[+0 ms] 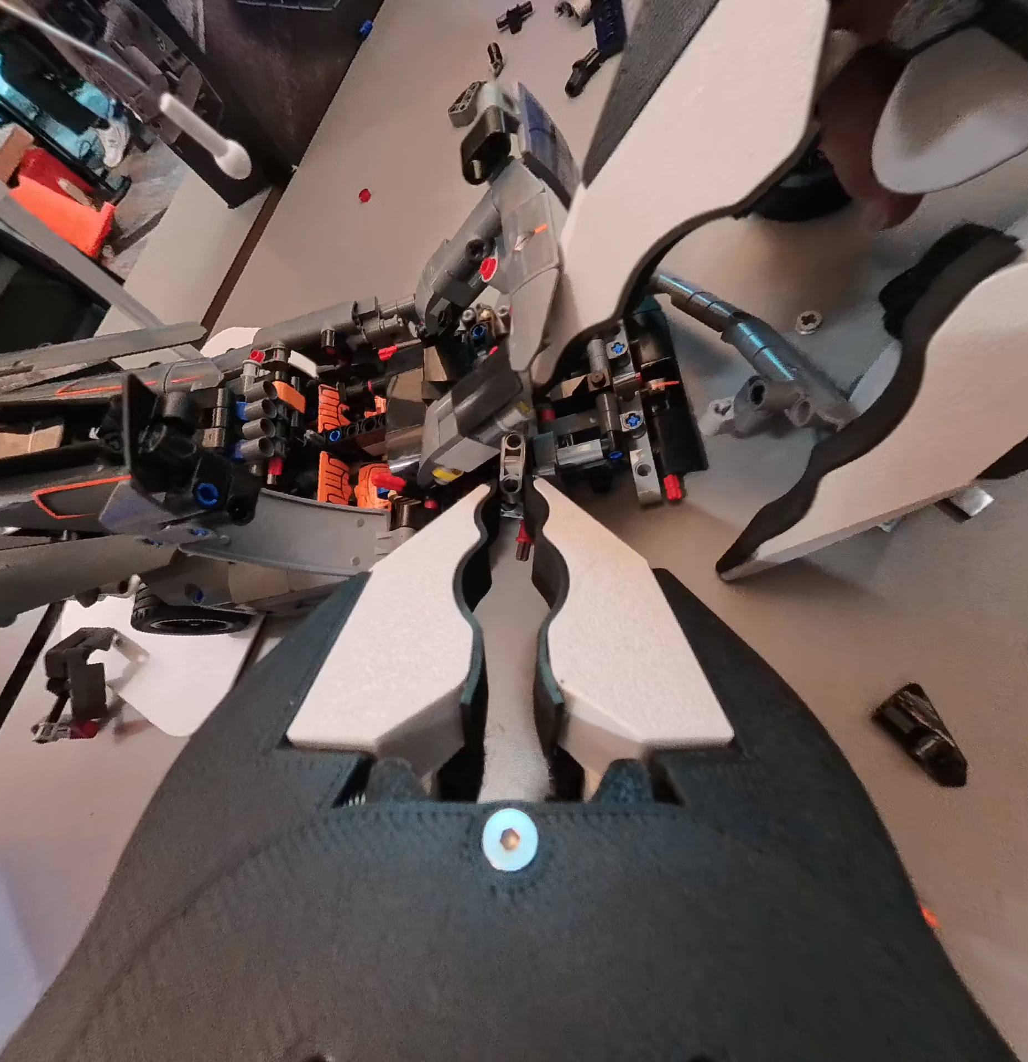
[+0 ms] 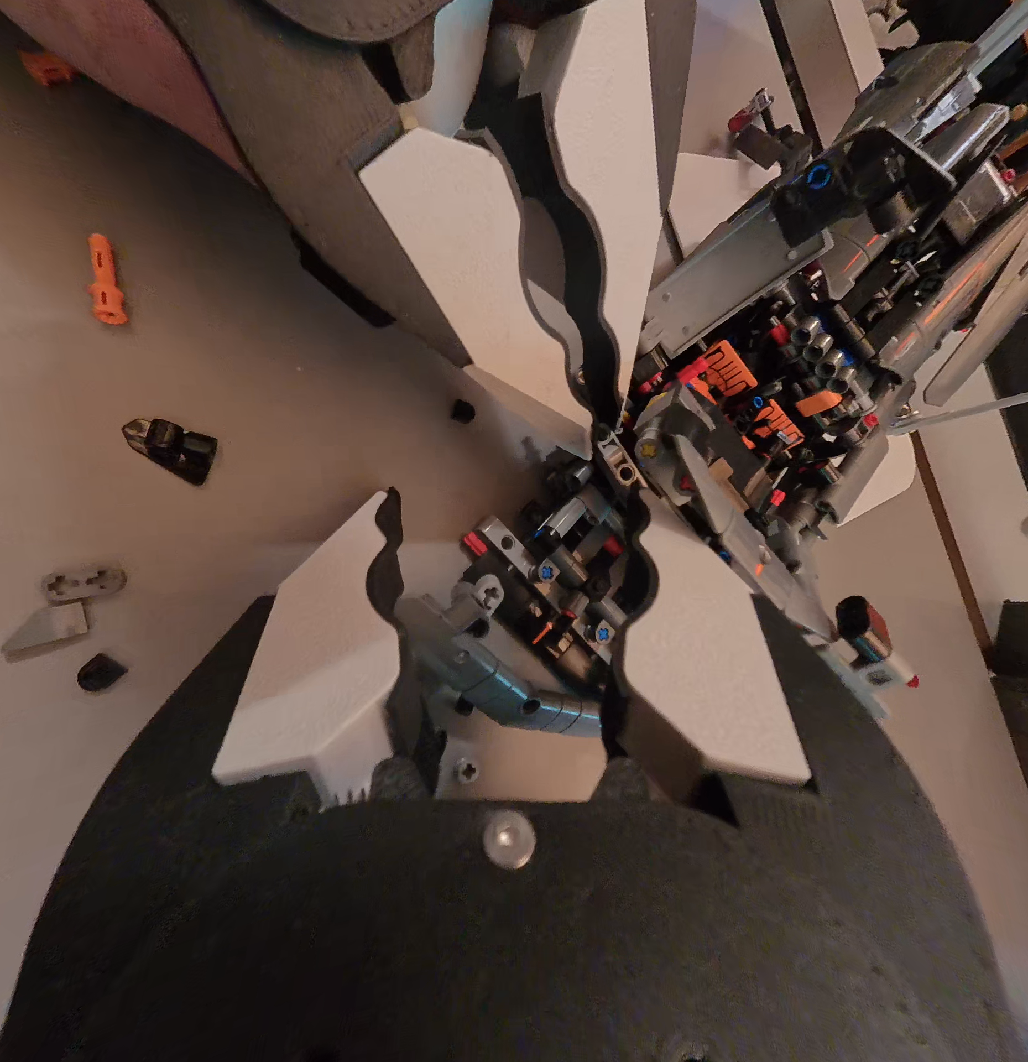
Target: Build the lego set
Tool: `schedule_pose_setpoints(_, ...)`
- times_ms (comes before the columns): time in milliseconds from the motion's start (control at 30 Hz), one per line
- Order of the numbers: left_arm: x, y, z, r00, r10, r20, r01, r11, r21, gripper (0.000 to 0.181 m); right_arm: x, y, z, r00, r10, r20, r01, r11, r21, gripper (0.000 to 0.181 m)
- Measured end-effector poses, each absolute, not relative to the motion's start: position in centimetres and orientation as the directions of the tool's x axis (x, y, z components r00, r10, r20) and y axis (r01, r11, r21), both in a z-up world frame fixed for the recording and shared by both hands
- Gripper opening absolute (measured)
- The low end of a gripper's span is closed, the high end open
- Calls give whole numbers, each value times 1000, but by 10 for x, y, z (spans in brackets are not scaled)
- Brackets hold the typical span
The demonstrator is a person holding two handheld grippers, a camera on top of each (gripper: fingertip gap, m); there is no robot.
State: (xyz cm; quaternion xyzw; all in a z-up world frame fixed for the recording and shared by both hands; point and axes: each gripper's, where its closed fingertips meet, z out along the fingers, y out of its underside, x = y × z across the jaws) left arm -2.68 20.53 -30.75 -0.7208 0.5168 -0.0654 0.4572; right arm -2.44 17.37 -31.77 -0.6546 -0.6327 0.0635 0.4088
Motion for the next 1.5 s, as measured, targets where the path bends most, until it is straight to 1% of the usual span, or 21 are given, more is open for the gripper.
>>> schedule_pose_setpoints(100, -27, 206, -308, 475, -809, -346, -667, -74, -741, 5, -25, 174, -318, 194, 886, 421, 768, 129, -627, 76)
schedule_pose_setpoints(200, -28, 207, -308, 492, -811, -317, -649, -100, -754, 5, -24, 171, -318, 174, 883, 436, 779, 148, -610, 71)
schedule_pose_setpoints(267, -29, 208, -308, 503, -810, -302, -640, -115, -759, 5, -21, 170, -318, 158, 877, 455, 787, 166, -595, 73)
schedule_pose_setpoints(433, -31, 211, -308, 533, -806, -256, -612, -159, -775, 5, -21, 176, -314, 202, 858, 473, 781, 150, -606, 79)
schedule_pose_setpoints(600, -31, 212, -308, 546, -809, -218, -589, -185, -787, 5, -20, 177, -312, 201, 851, 485, 792, 150, -592, 75)
schedule_pose_setpoints(633, -31, 212, -308, 546, -809, -218, -589, -186, -787, 5, -21, 173, -307, 196, 856, 479, 780, 160, -605, 72)
schedule_pose_setpoints(667, -30, 212, -308, 547, -809, -216, -587, -187, -787, 5, -21, 170, -304, 191, 864, 465, 768, 164, -620, 75)
schedule_pose_setpoints(733, -30, 212, -308, 549, -811, -205, -580, -193, -791, 5, -17, 169, -293, 202, 872, 446, 734, 167, -658, 66)
schedule_pose_setpoints(800, -30, 212, -307, 550, -812, -196, -575, -198, -794, 5, -9, 161, -281, 170, 912, 374, 695, 158, -702, 66)
schedule_pose_setpoints(900, -30, 212, -307, 551, -814, -184, -568, -205, -797, 5, 11, 156, -248, 145, 948, 283, 600, 143, -787, 54)
schedule_pose_setpoints(1000, -30, 212, -307, 553, -813, -182, -567, -207, -798, 5, 37, 190, -217, 275, 950, 149, 490, -5, -872, 49)
schedule_pose_setpoints(1033, -30, 212, -307, 552, -814, -182, -567, -207, -797, 5, 47, 207, -218, 329, 940, 95, 485, -82, -870, 50)
schedule_pose_setpoints(1067, -30, 212, -307, 551, -815, -180, -566, -207, -798, 5, 56, 220, -230, 357, 933, 50, 524, -156, -837, 52)
schedule_pose_setpoints(1100, -30, 212, -307, 551, -816, -178, -565, -207, -799, 5, 63, 230, -244, 360, 932, 44, 586, -189, -788, 45)
schedule_pose_setpoints(1167, -30, 212, -307, 550, -816, -178, -565, -207, -799, 5, 71, 247, -267, 343, 935, 92, 671, -175, -721, 7)
schedule_pose_setpoints(1200, -30, 212, -307, 549, -816, -181, -566, -204, -799, 5, 67, 252, -272, 323, 944, 71, 665, -173, -727, 3)
schedule_pose_setpoints(1233, -30, 212, -307, 549, -816, -181, -566, -203, -799, 5, 58, 252, -273, 289, 957, 27, 637, -171, -751, 7)
schedule_pose_setpoints(1300, -30, 212, -307, 548, -816, -182, -567, -202, -799, 5, 44, 248, -279, 199, 980, -12, 616, -134, -776, 5)
schedule_pose_setpoints(1400, -30, 212, -307, 547, -816, -185, -568, -200, -798, 5, 43, 256, -303, 135, 990, 38, 706, -69, -705, 11)
schedule_pose_setpoints(1433, -30, 212, -307, 547, -816, -186, -569, -200, -798, 5, 41, 257, -304, 107, 993, 46, 705, -43, -708, 10)
schedule_pose_setpoints(1500, -30, 212, -307, 546, -816, -190, -571, -197, -797, 5, 31, 251, -295, 34, 998, 51, 643, 17, -765, 7)
